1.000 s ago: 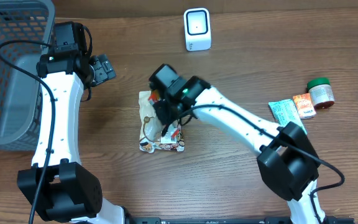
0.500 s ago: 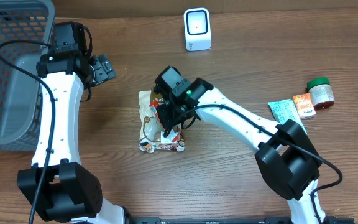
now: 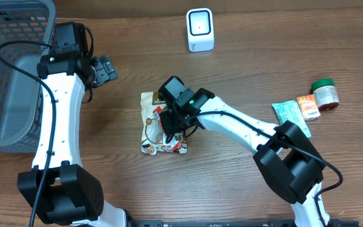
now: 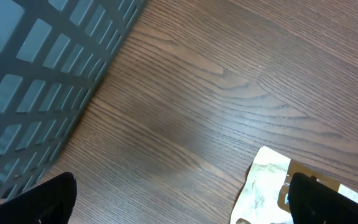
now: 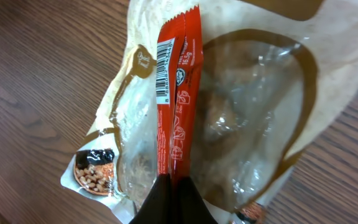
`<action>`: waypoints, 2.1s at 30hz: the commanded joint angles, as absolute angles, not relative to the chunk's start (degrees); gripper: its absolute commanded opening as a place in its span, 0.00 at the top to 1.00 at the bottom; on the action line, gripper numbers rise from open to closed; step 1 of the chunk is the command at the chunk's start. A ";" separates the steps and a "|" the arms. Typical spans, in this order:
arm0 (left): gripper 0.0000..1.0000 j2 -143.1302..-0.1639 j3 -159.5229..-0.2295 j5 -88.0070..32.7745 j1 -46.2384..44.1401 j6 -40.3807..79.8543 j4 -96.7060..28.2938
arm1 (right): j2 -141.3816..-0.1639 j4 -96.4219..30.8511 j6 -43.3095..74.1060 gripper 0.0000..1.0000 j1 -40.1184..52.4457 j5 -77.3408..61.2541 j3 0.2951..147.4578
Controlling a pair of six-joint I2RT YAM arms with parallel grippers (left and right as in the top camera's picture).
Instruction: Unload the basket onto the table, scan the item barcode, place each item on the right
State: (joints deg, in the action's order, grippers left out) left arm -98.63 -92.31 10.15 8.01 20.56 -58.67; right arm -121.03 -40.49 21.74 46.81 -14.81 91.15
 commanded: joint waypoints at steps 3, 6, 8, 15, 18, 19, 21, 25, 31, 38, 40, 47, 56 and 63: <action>0.00 -98.50 -93.01 10.92 8.12 19.66 -58.48 | -120.51 -39.59 22.81 0.90 47.57 -15.09 89.95; 0.00 -98.50 -93.01 10.92 8.12 19.66 -58.48 | -120.51 -39.46 22.79 0.78 47.57 -15.11 89.95; 0.00 -98.50 -93.01 10.92 8.12 19.66 -58.48 | -120.51 -39.51 22.79 0.74 47.57 -15.11 89.95; 0.00 -98.50 -93.01 10.92 8.12 19.66 -58.48 | -120.09 -39.77 22.65 0.74 46.81 -15.14 90.85; 0.00 -98.50 -93.01 10.92 8.12 19.66 -58.48 | -119.50 -40.34 22.09 0.70 45.98 -15.14 92.03; 0.00 -98.50 -93.01 10.94 8.12 19.66 -58.48 | -119.26 -40.53 22.09 0.69 45.67 -15.14 92.20; 0.00 -98.50 -93.01 10.94 8.12 19.66 -58.48 | -119.04 -40.99 22.09 0.66 45.21 -15.11 92.25; 0.00 -98.50 -93.01 10.92 8.12 19.66 -58.48 | -119.04 -42.74 22.06 0.63 44.91 -15.09 92.23; 0.00 -98.50 -93.01 10.92 8.12 19.66 -58.48 | -119.04 -46.15 22.06 0.62 44.93 -15.11 92.23; 0.00 -98.50 -93.01 10.92 8.12 19.66 -58.48 | -119.04 -52.03 18.17 0.63 44.93 -15.42 92.23; 0.00 -98.50 -93.01 10.94 8.12 19.66 -58.48 | -119.04 -52.73 16.27 0.63 44.93 -17.15 92.23; 0.00 -98.50 -93.01 10.92 8.12 19.66 -58.48 | -119.04 -52.42 14.50 0.63 44.91 -19.84 92.23; 0.00 -98.50 -93.01 10.92 8.12 19.66 -58.48 | -119.04 -51.96 14.48 0.64 44.91 -19.84 92.33; 0.00 -98.50 -93.01 10.92 8.12 19.66 -58.48 | -119.04 -54.06 13.65 0.63 44.91 -21.45 92.33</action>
State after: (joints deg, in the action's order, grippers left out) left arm -98.63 -92.31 10.15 8.01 20.56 -58.67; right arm -121.03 -53.76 14.90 44.88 -19.55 90.72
